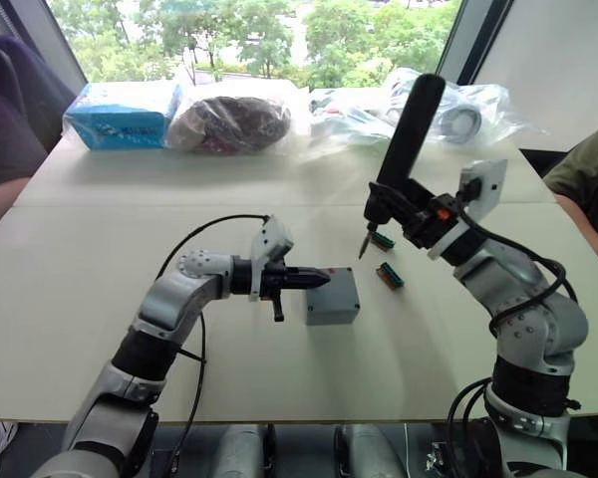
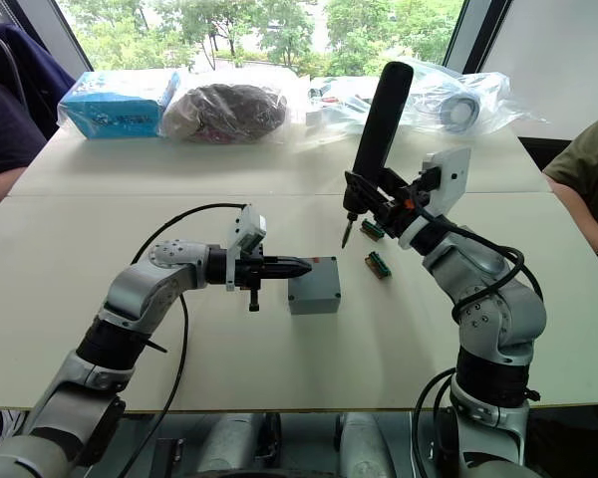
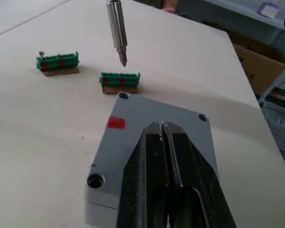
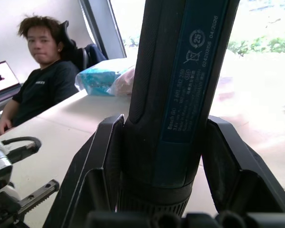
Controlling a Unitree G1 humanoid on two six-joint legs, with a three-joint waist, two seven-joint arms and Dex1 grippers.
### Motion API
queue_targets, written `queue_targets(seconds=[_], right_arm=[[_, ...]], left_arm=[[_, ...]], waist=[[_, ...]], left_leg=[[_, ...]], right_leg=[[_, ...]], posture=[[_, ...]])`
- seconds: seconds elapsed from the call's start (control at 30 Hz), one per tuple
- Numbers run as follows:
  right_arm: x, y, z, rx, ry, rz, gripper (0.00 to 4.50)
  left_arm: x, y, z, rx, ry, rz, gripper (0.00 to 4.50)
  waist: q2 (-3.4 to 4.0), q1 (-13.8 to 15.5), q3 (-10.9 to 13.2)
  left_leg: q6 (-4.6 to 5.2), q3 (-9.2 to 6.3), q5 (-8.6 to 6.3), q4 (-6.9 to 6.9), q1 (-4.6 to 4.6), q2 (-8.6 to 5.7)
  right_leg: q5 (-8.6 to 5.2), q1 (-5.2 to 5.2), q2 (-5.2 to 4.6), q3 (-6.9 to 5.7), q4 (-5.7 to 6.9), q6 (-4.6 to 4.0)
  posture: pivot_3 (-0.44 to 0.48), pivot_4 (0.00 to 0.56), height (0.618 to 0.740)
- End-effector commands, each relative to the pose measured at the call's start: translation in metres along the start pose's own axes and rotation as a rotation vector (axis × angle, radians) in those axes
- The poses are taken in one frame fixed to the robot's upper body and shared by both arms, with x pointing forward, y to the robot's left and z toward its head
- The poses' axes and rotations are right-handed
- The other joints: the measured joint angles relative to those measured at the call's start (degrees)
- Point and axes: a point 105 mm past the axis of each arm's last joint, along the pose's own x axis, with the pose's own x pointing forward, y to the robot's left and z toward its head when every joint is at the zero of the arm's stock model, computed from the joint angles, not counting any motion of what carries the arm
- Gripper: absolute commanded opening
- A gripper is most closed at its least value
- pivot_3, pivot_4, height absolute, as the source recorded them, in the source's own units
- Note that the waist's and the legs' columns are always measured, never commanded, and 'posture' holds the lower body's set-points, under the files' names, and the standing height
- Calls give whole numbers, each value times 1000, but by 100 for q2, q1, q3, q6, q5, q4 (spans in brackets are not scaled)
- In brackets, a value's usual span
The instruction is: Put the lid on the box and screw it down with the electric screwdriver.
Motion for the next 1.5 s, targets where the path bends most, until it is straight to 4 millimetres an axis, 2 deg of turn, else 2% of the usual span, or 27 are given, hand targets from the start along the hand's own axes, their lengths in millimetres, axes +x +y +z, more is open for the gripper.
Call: queue_targets(seconds=[0.03, 0.33, 0.53, 0.8, 1.27, 1.4, 1.5], right_arm=[[-2, 10, 18, -48, -77, 33, 1890], [1, 10, 11, -38, -72, 24, 1890], [1, 8, 8, -42, -78, 1, 1890], [-1, 6, -8, -86, -24, -17, 1890], [-2, -3, -15, -114, -43, -77, 1890], [-3, 1, -21, -141, -18, -59, 1890], [-7, 14, -35, -178, 27, -13, 1890]], left_arm=[[2, 2, 2, 51, 5, 15, 0], [5, 0, -12, 43, 36, 3, 0], [5, -1, -13, 42, 38, 4, 0], [6, -2, -12, 45, 38, 1, 0], [3, -2, -18, 41, 57, 8, 0], [4, -2, -20, 45, 66, 7, 0], [3, -1, -20, 46, 65, 10, 0]], waist=[[0, 3, 0], [0, -1, 0], [0, 3, 0], [-1, 0, -1], [-3, 5, -4], [-2, 5, -6], [-7, 7, -14]], left_leg=[[2, 0, -1, 0, 0, 0], [11, -1, -6, 0, 0, 0], [12, -1, -7, 0, 0, 0], [13, -2, -7, 0, 3, 0], [26, -2, -15, 0, 27, 0], [27, -2, -16, 0, 29, 0], [30, -3, -17, 0, 32, 0]], right_leg=[[0, 0, 0, 0, 0, 0], [0, 0, 0, 0, 0, 0], [0, 1, 0, -1, 0, 0], [0, 3, 0, -1, 0, 0], [0, 28, 0, -1, -1, -1], [-1, 29, -1, -1, -1, -1], [-1, 33, 0, -1, -3, -1]], posture=[[0, 150, 740], [0, 150, 740], [0, 150, 740], [0, 150, 740], [0, 150, 740], [0, 150, 740], [0, 150, 740]])
